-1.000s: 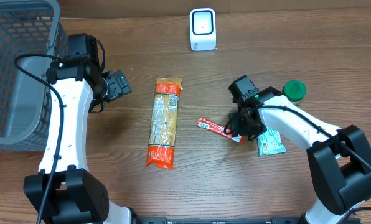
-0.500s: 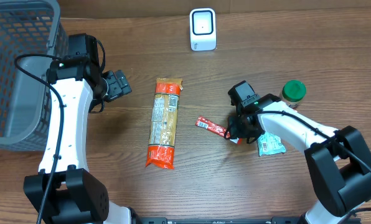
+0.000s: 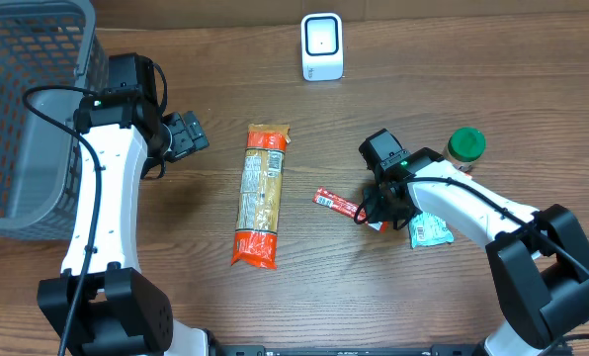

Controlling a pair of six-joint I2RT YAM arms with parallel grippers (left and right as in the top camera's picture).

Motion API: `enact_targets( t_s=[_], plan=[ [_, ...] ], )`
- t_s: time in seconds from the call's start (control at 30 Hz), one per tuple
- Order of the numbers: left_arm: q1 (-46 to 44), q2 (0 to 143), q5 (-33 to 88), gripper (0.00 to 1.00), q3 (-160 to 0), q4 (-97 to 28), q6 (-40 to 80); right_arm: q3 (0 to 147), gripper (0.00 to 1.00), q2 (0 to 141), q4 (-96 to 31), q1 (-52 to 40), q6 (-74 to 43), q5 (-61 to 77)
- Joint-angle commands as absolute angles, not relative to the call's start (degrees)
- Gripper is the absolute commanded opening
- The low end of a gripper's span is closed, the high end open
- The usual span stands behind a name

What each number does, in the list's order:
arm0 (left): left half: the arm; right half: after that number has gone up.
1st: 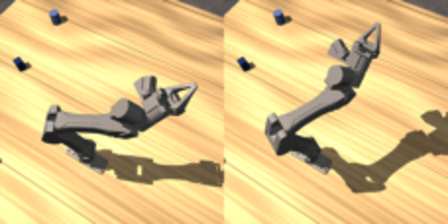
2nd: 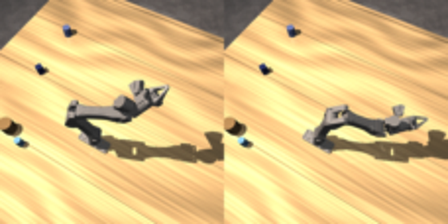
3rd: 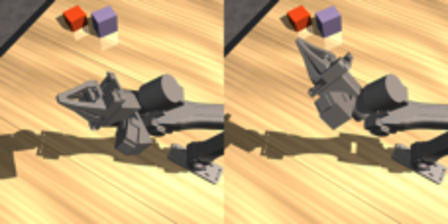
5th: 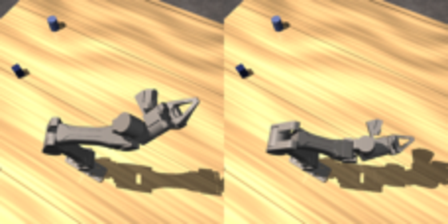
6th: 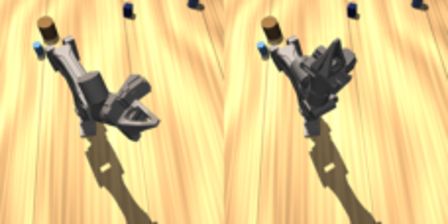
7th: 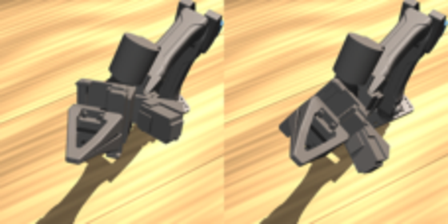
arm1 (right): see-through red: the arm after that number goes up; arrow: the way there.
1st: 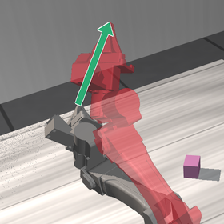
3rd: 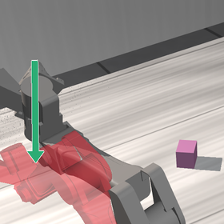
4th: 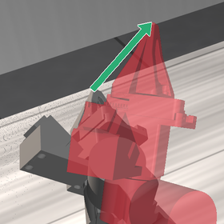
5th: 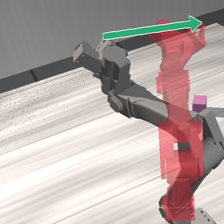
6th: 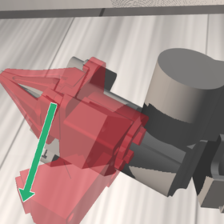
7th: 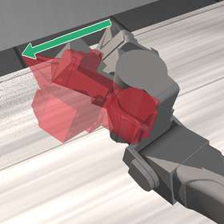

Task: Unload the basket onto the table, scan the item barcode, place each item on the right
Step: 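Lower the right gripper onto the red stick packet and close on it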

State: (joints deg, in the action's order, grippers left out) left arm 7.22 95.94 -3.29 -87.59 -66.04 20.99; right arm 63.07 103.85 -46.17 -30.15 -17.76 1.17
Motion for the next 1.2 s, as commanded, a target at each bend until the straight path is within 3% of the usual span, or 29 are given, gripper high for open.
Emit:
enact_targets(
  t_s=[0.0,1.07,1.17],
  plan=[
    [7.1,95.1,-3.8,1.0,-88.5,-66.0,20.4,64.6,0.46,101.7,-46.8,-30.8,-17.6,2.3],
    [7.1,95.1,-3.8,1.0,-88.5,-66.0,20.3,59.7,0.45,101.9,-43.4,-34.0,-17.6,-3.0],
    [7.1,95.1,-3.8,1.0,-88.5,-66.0,20.3,59.6,0.41,101.9,-43.1,-34.0,-17.6,-3.0]
  ],
)
